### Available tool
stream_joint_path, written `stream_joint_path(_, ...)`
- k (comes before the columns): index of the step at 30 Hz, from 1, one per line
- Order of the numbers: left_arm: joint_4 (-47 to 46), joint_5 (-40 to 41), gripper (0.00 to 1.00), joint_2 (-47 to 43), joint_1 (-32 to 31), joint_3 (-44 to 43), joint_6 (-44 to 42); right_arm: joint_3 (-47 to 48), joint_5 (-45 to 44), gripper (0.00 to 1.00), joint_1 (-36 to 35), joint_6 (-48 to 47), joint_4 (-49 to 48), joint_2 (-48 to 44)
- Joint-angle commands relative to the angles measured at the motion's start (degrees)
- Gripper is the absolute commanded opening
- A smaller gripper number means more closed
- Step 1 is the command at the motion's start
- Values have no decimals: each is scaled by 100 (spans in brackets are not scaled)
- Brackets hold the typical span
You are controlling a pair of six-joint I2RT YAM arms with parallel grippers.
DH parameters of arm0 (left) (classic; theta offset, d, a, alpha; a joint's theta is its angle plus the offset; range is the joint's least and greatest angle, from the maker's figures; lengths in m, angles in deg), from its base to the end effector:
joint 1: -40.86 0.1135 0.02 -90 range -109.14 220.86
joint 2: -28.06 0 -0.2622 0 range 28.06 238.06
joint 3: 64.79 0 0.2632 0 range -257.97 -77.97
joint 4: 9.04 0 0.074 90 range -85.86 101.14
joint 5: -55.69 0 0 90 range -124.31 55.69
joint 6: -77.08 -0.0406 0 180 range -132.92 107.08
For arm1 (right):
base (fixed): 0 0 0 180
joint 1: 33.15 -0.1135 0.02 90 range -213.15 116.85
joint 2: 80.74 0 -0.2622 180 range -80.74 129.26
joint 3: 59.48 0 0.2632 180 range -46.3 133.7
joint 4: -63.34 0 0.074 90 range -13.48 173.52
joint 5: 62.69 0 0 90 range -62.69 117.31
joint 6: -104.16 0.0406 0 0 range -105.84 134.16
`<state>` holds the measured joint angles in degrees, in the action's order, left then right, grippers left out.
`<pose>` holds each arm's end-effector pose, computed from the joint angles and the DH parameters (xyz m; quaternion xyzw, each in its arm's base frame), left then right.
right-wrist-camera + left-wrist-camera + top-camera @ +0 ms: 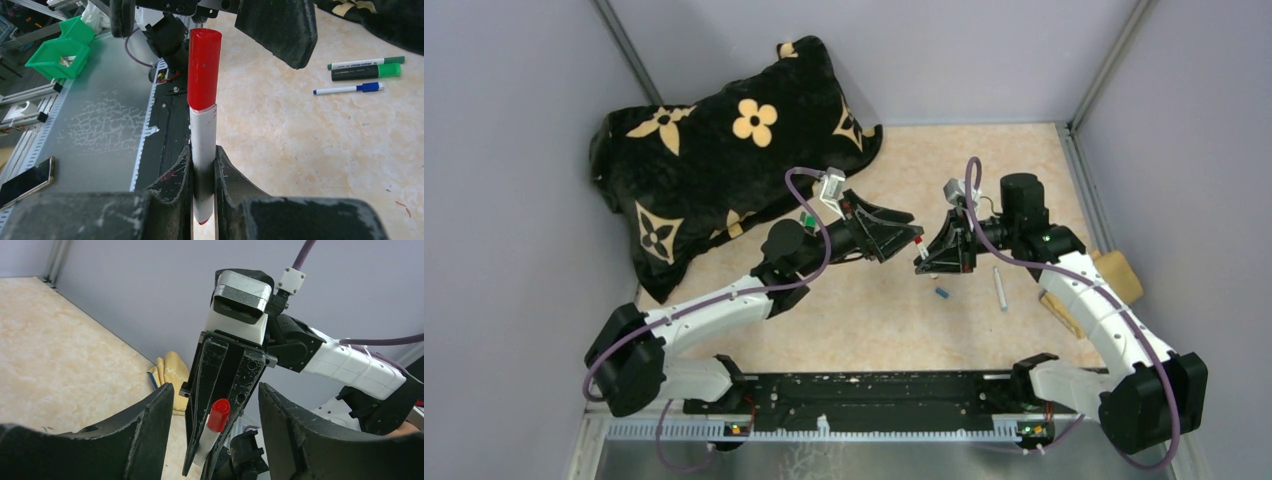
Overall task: Insert the pens into the pen caps
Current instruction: Press the pen cap onto the pen.
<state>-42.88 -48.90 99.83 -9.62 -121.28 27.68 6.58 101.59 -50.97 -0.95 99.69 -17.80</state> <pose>0.1826 -0.2374 0.3292 0.1526 0.5681 -0.6267 0.5111 0.2114 0.1090 0.3147 -0.4740 0.5912 0.5400 0.3663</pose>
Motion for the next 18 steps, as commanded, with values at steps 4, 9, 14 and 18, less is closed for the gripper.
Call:
stream_joint_path(4,-541,-439,57,279,12,-215,236,-2,181,0,32,44,-251,-142)
stream_joint_path(9,-479,-479,40,361,12,-263,241,-2,183,0,33,61,-260,-142)
stream_joint_path(14,-410,-623,9,427,12,-308,219,10,150,0,33,85,-270,-141)
stream_joint_path(18,-128,-853,0,431,-3,-321,49,109,-45,0,78,194,-270,-137)
